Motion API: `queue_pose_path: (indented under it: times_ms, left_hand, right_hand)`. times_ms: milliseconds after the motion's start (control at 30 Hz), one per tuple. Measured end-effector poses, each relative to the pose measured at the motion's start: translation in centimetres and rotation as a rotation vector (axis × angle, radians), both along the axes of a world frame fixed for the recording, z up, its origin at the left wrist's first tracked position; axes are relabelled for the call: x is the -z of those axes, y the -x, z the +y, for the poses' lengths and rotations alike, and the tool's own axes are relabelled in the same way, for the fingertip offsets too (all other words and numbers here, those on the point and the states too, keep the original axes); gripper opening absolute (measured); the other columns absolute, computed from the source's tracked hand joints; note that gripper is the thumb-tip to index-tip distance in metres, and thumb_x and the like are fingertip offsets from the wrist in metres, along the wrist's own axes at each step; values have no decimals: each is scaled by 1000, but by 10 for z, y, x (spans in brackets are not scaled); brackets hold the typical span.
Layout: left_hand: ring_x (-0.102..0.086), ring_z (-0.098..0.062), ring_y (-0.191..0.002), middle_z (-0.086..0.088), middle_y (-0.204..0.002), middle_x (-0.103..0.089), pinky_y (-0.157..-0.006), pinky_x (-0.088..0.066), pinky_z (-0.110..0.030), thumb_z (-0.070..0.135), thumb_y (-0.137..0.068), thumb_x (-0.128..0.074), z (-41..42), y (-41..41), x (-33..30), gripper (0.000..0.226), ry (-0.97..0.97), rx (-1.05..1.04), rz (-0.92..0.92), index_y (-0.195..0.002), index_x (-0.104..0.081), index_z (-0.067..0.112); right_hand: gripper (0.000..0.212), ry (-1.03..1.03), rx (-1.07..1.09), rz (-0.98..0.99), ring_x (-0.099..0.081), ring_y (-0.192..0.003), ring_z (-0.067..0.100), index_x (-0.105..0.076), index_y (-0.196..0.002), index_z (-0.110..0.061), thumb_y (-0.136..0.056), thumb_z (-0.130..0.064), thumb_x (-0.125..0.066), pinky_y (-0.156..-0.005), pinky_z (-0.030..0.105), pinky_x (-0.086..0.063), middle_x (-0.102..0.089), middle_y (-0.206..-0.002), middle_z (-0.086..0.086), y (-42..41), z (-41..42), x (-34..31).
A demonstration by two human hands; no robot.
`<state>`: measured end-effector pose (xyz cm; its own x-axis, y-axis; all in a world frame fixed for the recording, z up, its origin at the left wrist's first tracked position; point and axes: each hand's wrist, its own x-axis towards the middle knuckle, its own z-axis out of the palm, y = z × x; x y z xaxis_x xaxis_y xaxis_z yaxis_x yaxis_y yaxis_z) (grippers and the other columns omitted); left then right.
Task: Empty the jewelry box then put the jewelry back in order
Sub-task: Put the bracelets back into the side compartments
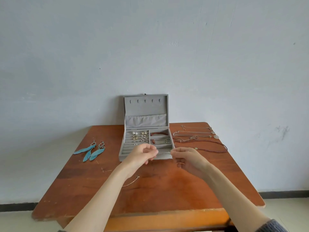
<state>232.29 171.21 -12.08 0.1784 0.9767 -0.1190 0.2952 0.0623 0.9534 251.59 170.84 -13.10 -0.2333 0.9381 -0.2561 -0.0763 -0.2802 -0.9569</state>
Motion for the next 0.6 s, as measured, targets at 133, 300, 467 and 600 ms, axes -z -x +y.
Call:
queue_pose_path:
  times_ms: [133,300,467,600]
  left_hand:
    - [-60,-11,-75,-1,-89,-66,-64,-44,-19,15,-89,-59,25,-4,1,8,-74,-75,127,-94,-63,19]
    - [-53,0,-62,3,-78,-61,-45,-42,-5,15,-86,-63,50,-16,10,9,-224,-215,320,-92,-67,9]
    - [-56,-3,-58,2,-70,-62,-60,-45,-16,17,-84,-66,60,-18,24,10,-304,-229,454,-89,-69,9]
    - [-57,-7,-57,1,-70,-62,-63,-49,-22,18,-83,-67,64,-16,29,9,-314,-212,489,-87,-69,10]
  right_hand:
    - [4,-74,95,-155,-51,-61,12,-66,-85,-5,-82,-3,-65,-55,22,-39,-60,-71,4,-6,24,-9]
    - [10,-233,212,-561,-58,-73,13,-66,-72,-17,-78,-10,-69,-71,25,-49,-65,-75,0,3,51,-7]
    - [5,-291,211,-723,-56,-72,12,-67,-75,-14,-80,-11,-67,-58,15,-42,-61,-69,-6,6,61,5]
    - [9,-369,179,-840,-57,-77,12,-65,-74,-14,-81,-9,-63,-67,20,-45,-60,-72,-5,12,66,8]
